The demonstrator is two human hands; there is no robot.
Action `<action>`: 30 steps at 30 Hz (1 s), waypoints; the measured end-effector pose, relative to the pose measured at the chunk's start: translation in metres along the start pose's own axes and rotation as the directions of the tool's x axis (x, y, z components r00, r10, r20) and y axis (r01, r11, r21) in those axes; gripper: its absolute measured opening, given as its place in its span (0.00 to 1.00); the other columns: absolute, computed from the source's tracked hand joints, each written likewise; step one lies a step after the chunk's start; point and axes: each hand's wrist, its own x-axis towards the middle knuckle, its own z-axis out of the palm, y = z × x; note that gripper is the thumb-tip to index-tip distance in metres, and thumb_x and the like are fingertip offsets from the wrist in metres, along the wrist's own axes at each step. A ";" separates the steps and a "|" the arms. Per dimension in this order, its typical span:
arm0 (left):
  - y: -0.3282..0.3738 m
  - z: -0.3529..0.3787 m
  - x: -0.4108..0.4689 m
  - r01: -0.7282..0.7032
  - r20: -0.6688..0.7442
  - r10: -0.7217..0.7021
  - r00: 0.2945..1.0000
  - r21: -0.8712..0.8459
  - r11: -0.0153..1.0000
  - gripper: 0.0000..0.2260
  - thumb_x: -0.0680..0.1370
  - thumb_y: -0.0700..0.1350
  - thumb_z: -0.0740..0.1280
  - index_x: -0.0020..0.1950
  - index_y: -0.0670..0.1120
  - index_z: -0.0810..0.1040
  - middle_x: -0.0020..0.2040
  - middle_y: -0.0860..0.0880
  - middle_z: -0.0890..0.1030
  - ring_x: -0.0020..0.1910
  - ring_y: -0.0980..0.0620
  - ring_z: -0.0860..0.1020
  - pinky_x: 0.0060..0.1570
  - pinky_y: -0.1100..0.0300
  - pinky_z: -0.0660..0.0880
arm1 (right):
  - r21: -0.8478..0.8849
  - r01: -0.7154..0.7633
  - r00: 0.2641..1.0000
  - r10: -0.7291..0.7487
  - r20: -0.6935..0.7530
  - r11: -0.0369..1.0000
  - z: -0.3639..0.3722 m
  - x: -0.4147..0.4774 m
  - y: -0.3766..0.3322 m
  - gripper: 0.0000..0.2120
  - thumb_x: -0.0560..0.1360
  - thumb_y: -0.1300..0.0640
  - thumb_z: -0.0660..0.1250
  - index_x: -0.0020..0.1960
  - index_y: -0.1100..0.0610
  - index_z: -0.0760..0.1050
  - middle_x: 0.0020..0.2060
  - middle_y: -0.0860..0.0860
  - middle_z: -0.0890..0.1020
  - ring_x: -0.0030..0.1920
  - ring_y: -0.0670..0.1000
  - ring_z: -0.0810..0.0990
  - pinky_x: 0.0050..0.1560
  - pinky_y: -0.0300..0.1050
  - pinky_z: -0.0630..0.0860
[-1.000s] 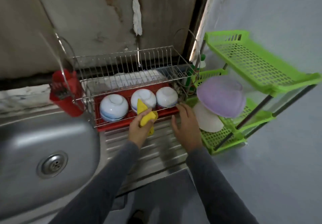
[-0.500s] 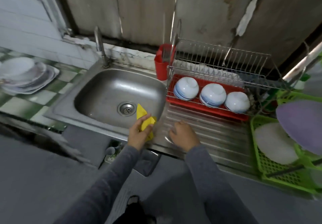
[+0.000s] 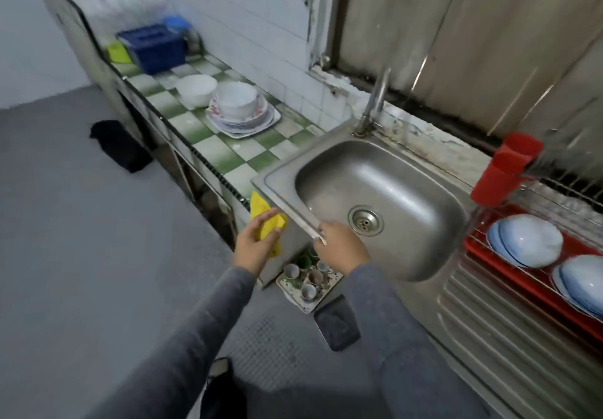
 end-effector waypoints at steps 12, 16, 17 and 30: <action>0.009 -0.162 0.139 0.027 -0.155 -0.027 0.988 -0.004 1.000 0.15 0.79 0.38 0.69 0.63 0.51 0.80 0.56 0.56 0.78 0.61 0.47 0.77 0.64 0.44 0.75 | -0.002 0.155 0.985 -0.155 0.070 0.988 0.044 0.153 -0.169 0.16 0.82 0.55 0.59 0.65 0.61 0.74 0.64 0.57 0.76 0.64 0.58 0.75 0.62 0.52 0.74; 0.016 -0.200 0.189 0.017 -0.146 -0.014 0.989 0.020 1.000 0.14 0.80 0.39 0.68 0.62 0.54 0.79 0.61 0.53 0.73 0.62 0.47 0.73 0.59 0.52 0.77 | 0.035 0.155 0.986 -0.156 0.050 0.987 0.052 0.201 -0.210 0.16 0.82 0.55 0.59 0.67 0.59 0.74 0.65 0.55 0.76 0.65 0.56 0.74 0.63 0.49 0.72; 0.016 -0.207 0.202 0.018 -0.149 -0.015 0.989 0.017 1.000 0.14 0.80 0.40 0.67 0.62 0.55 0.78 0.62 0.52 0.73 0.61 0.48 0.73 0.54 0.56 0.77 | 0.040 0.152 0.987 -0.154 0.047 0.988 0.052 0.213 -0.219 0.17 0.82 0.55 0.59 0.68 0.59 0.73 0.66 0.55 0.76 0.65 0.56 0.74 0.63 0.49 0.72; 0.013 -0.260 0.396 0.066 -0.195 -0.071 0.978 -0.032 0.997 0.14 0.79 0.39 0.69 0.60 0.55 0.80 0.56 0.58 0.78 0.56 0.51 0.77 0.52 0.56 0.81 | 0.016 0.172 0.979 -0.173 0.112 0.985 0.070 0.409 -0.285 0.17 0.82 0.56 0.58 0.69 0.60 0.72 0.65 0.57 0.77 0.65 0.57 0.74 0.65 0.53 0.72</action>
